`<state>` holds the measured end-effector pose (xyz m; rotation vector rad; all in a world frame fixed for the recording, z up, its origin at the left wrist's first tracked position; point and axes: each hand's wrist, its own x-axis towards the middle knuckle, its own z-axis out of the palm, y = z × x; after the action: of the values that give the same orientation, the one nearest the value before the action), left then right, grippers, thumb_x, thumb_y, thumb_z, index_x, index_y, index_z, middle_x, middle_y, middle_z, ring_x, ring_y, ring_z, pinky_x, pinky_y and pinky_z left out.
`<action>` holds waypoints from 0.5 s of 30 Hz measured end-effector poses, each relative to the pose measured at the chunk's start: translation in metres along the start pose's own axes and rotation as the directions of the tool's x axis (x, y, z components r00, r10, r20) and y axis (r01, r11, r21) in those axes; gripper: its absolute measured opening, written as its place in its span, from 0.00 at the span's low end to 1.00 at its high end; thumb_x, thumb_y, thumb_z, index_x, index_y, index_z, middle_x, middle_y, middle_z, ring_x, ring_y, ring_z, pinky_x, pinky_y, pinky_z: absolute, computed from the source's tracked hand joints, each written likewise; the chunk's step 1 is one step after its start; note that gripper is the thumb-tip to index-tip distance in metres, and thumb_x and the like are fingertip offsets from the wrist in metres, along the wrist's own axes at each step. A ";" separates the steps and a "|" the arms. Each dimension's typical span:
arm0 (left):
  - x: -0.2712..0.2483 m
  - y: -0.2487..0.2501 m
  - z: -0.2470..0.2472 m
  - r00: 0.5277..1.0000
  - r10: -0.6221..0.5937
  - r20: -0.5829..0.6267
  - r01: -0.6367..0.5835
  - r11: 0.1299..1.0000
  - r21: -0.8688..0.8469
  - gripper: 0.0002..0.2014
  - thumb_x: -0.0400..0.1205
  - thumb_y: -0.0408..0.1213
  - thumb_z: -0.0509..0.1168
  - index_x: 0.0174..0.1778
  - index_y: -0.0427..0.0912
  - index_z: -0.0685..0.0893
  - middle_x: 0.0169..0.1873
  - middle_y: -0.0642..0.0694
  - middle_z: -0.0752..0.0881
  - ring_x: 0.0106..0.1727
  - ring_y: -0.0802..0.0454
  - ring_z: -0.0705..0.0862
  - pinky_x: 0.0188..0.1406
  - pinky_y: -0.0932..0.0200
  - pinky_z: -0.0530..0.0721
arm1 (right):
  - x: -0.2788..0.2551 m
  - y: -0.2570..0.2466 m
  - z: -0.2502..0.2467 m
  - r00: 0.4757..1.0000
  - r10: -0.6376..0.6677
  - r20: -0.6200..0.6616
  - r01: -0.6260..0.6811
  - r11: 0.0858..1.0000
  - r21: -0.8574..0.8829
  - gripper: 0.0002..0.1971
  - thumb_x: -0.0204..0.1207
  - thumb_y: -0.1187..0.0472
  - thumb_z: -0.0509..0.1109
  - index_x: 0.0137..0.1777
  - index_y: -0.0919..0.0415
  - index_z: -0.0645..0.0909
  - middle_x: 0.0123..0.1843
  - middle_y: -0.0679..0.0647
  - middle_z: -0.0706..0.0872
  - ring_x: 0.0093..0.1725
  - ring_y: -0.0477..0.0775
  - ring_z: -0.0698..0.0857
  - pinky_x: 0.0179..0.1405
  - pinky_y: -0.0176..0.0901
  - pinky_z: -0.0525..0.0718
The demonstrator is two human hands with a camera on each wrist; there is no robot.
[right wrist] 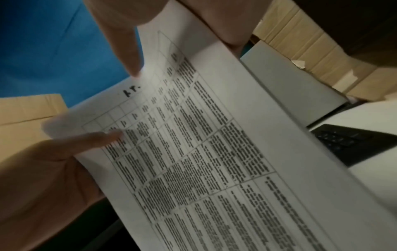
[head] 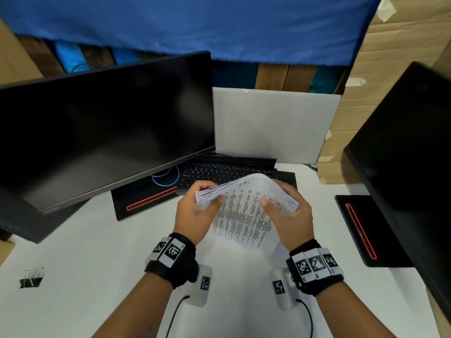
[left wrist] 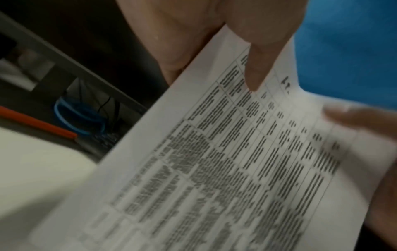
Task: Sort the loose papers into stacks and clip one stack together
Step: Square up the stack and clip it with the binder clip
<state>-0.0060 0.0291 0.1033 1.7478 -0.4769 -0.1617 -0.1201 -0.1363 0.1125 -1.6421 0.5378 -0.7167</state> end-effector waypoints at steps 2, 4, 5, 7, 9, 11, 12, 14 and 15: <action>0.001 0.009 0.006 0.997 -0.035 -0.069 0.031 0.997 -0.068 0.03 0.81 0.37 0.70 0.48 0.48 0.85 0.43 0.53 0.89 0.46 0.58 0.87 0.47 0.59 0.83 | 0.002 -0.005 0.002 0.999 0.021 -0.028 -0.020 1.000 0.020 0.12 0.72 0.65 0.77 0.49 0.46 0.88 0.47 0.45 0.92 0.50 0.44 0.90 0.46 0.36 0.87; 0.002 0.021 0.010 0.988 -0.027 -0.151 0.008 0.991 -0.131 0.04 0.83 0.36 0.66 0.46 0.48 0.86 0.41 0.52 0.89 0.45 0.54 0.88 0.46 0.58 0.84 | 0.003 -0.015 0.005 0.999 -0.009 -0.043 0.011 0.998 0.063 0.06 0.74 0.61 0.74 0.45 0.47 0.89 0.41 0.46 0.92 0.44 0.45 0.90 0.39 0.34 0.85; 0.003 0.026 0.010 0.982 -0.014 -0.188 -0.016 0.988 -0.156 0.05 0.84 0.38 0.65 0.46 0.49 0.86 0.40 0.51 0.89 0.44 0.54 0.88 0.45 0.58 0.85 | 0.003 -0.021 0.006 0.999 -0.026 -0.048 0.031 0.995 0.097 0.05 0.74 0.58 0.73 0.43 0.48 0.89 0.38 0.46 0.92 0.40 0.45 0.90 0.36 0.32 0.84; 0.003 0.035 0.011 0.968 -0.004 -0.253 -0.046 0.980 -0.195 0.08 0.85 0.42 0.63 0.42 0.48 0.84 0.35 0.54 0.87 0.39 0.57 0.86 0.41 0.64 0.85 | 0.001 -0.027 0.008 0.996 -0.058 -0.068 0.067 0.989 0.132 0.08 0.76 0.55 0.68 0.39 0.52 0.88 0.32 0.47 0.89 0.35 0.43 0.87 0.33 0.30 0.82; -0.002 0.037 0.013 0.951 -0.027 -0.307 -0.038 0.978 -0.204 0.14 0.85 0.44 0.62 0.33 0.46 0.78 0.25 0.59 0.80 0.28 0.64 0.78 0.31 0.72 0.77 | -0.004 -0.025 0.014 0.996 -0.036 -0.086 0.047 0.992 0.118 0.15 0.80 0.53 0.65 0.33 0.53 0.85 0.28 0.47 0.87 0.31 0.42 0.85 0.31 0.30 0.80; -0.009 0.037 0.015 0.935 -0.096 -0.342 0.024 0.978 -0.209 0.20 0.86 0.44 0.61 0.26 0.47 0.70 0.18 0.60 0.72 0.23 0.64 0.71 0.25 0.76 0.69 | -0.008 -0.021 0.020 0.991 0.063 -0.118 -0.049 0.991 0.122 0.20 0.83 0.52 0.64 0.29 0.56 0.82 0.26 0.48 0.85 0.29 0.43 0.84 0.30 0.32 0.79; -0.010 0.037 0.015 0.924 -0.134 -0.359 0.054 0.973 -0.223 0.22 0.85 0.43 0.61 0.24 0.48 0.67 0.17 0.59 0.70 0.22 0.63 0.69 0.24 0.74 0.68 | -0.007 -0.020 0.023 0.985 0.107 -0.134 -0.089 0.987 0.136 0.21 0.83 0.53 0.63 0.29 0.58 0.82 0.25 0.48 0.85 0.30 0.45 0.84 0.30 0.34 0.80; -0.006 0.036 0.014 0.909 -0.188 -0.373 0.096 0.963 -0.252 0.22 0.85 0.41 0.61 0.24 0.46 0.64 0.18 0.57 0.66 0.23 0.60 0.66 0.26 0.65 0.67 | -0.002 -0.019 0.026 0.974 0.155 -0.165 -0.130 0.980 0.153 0.21 0.84 0.55 0.61 0.31 0.57 0.86 0.28 0.49 0.88 0.32 0.48 0.87 0.31 0.37 0.82; -0.003 0.035 0.013 0.902 -0.205 -0.380 0.108 0.959 -0.262 0.21 0.84 0.41 0.61 0.25 0.43 0.64 0.19 0.57 0.64 0.25 0.57 0.65 0.29 0.61 0.67 | -0.001 -0.019 0.027 0.971 0.156 -0.181 -0.130 0.980 0.149 0.20 0.83 0.54 0.61 0.34 0.55 0.88 0.29 0.50 0.90 0.33 0.48 0.88 0.31 0.37 0.83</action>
<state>-0.0217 0.0127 0.1333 1.5307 -0.0093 0.0317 -0.1021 -0.1135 0.1283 -1.3999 0.7226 -0.7909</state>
